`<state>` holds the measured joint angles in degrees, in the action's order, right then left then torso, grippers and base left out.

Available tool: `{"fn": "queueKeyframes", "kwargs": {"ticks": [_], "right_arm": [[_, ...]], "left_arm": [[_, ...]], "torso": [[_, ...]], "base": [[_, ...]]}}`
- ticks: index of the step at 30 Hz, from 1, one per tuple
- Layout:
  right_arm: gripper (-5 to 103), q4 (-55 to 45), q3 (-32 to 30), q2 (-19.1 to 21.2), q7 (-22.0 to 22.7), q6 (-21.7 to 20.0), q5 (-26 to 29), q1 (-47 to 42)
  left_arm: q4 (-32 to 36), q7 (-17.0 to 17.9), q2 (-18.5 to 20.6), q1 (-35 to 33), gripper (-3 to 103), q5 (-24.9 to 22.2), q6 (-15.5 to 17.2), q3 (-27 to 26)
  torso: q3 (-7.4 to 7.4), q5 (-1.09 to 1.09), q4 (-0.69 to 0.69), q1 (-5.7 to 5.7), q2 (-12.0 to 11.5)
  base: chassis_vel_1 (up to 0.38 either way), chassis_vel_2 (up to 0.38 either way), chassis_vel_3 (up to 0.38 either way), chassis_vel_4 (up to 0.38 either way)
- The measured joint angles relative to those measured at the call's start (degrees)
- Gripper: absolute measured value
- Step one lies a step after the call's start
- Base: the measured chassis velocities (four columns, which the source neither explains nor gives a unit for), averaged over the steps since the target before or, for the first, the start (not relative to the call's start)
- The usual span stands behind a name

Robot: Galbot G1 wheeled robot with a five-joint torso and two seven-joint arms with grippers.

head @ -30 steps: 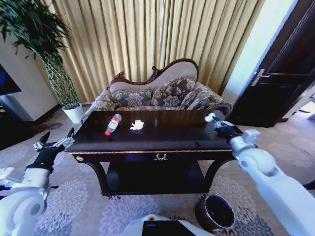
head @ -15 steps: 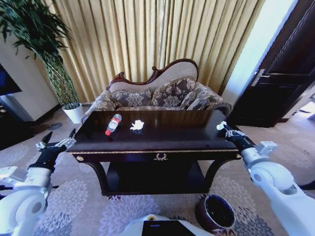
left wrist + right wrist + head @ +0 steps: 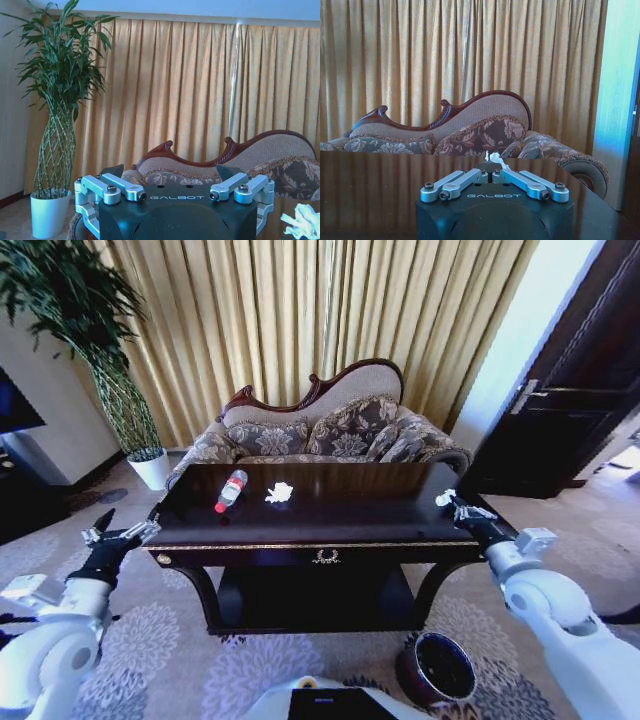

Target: Move to the front of the table and place the trash on the table into the trash bin.

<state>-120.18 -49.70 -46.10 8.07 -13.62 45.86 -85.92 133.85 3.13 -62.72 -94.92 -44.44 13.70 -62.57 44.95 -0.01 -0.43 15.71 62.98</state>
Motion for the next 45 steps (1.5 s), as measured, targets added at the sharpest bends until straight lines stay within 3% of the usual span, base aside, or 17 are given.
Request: {"fn": "queueKeyframes", "kwargs": {"ticks": [29,38,45], "right_arm": [[0,0.9,2.9,0.4,0.0,0.0,-0.9,2.6],[0,1.5,4.6,-1.0,-0.4,0.3,-4.2,2.4],[0,8.1,7.6,-4.3,-2.1,1.5,-9.3,0.9]], "left_arm": [[0.7,0.1,-1.1,-0.4,100,0.9,0.1,0.3],[0.9,0.2,-1.4,-0.2,100,0.9,0.1,0.7],[1.2,0.3,-1.7,-0.1,100,0.9,0.0,0.9]], "torso": [[0.0,0.0,0.0,-0.01,0.0],[-0.03,0.0,0.0,-0.05,0.0],[0.01,0.01,0.0,0.01,0.0]], "base": [[0.12,-0.117,-0.12,0.118],[0.085,-0.099,-0.078,0.086],[0.0,0.0,0.0,0.0]]}}
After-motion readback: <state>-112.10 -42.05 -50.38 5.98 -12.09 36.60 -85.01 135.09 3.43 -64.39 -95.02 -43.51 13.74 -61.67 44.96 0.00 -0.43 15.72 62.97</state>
